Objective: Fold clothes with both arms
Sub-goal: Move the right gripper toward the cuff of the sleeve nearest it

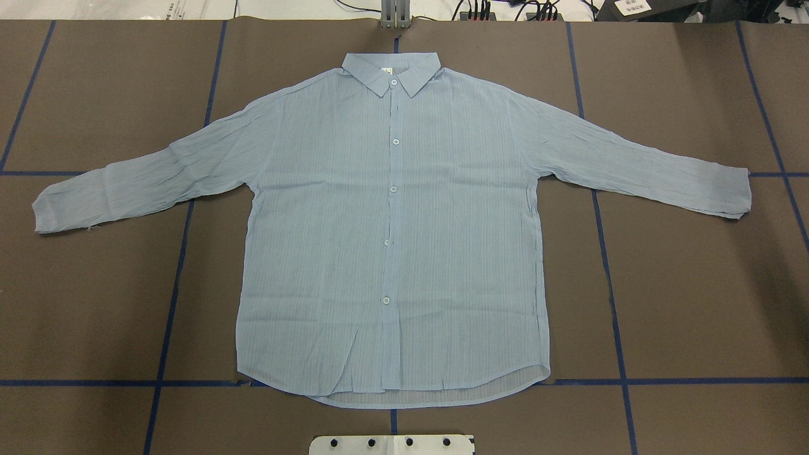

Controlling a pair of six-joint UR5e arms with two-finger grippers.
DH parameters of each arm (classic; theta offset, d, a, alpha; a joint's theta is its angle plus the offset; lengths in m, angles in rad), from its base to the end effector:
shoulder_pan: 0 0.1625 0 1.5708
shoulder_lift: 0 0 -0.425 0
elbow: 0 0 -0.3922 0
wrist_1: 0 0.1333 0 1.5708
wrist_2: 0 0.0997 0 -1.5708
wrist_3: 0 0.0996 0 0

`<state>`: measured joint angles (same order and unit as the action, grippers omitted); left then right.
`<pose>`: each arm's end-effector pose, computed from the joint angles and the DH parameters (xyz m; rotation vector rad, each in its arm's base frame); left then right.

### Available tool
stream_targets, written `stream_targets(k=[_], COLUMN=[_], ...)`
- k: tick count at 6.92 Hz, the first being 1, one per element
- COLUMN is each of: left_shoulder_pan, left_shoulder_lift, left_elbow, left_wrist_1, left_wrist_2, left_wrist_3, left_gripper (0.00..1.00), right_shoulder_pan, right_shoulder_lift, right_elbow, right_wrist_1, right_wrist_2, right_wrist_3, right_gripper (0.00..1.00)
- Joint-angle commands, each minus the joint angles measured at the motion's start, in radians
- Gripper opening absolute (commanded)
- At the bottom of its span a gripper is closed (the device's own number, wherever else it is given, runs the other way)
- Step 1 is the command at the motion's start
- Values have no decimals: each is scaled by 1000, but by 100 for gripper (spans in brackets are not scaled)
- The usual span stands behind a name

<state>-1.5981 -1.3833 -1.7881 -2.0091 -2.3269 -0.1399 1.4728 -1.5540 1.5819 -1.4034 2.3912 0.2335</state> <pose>-0.0768 -0.4325 0.5880 0.4024 0.7648 0.0203 0.0102 -0.5136 0.6238 0.0467 -0.8368 0.0474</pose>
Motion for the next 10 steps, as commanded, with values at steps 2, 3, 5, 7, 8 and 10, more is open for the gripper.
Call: stream_targets(k=[2,3,5,7,8,10], left_shoulder_pan=[9,9,10,12,12,12], left_shoulder_lift=[-16,-19,-29,-29,-29,-29], left_elbow=[102,104,99,110,116,116], left_wrist_1=[-124,-147,-171,-169,-172,-175], left_wrist_2=[-6,-5,-3,-5,-3,-3], left_wrist_3=[-1,0,3,-1,5,10], left_gripper=[100,100,100,100,100,100], right_shoulder_pan=[-54,-99,-162,-198,-198,-200], right_shoulder_lift=[43,66,214,223,209,210], right_elbow=[-141,-257,-409,-439,-441,-470], right_wrist_1=[260,397,425,428,428,426], right_wrist_2=[-3,-3,-24,-47,-44,-35], right_wrist_3=[3,3,189,228,231,240], right_gripper=[100,100,100,93,90,81])
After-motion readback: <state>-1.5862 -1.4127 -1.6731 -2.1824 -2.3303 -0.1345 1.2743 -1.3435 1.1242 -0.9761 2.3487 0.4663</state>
